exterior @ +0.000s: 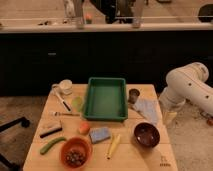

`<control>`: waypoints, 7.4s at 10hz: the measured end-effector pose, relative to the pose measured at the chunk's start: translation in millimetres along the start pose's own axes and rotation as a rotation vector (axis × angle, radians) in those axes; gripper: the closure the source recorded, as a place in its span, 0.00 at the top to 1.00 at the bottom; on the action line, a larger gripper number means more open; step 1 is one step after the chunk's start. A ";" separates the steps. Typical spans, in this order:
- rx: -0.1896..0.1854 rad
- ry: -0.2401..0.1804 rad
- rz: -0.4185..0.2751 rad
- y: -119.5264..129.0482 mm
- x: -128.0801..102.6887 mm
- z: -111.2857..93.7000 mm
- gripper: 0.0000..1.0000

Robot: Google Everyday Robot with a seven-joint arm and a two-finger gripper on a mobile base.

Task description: Stack cups on top of each other

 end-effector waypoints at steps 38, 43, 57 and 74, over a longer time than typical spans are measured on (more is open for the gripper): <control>-0.062 0.028 -0.322 -69.2 -95.8 46.2 0.80; -0.113 0.012 -0.308 -120.2 -91.7 61.9 0.80; -0.267 0.060 -0.286 -129.3 -64.9 127.2 0.80; -0.307 0.120 -0.349 -134.3 -81.4 157.8 0.80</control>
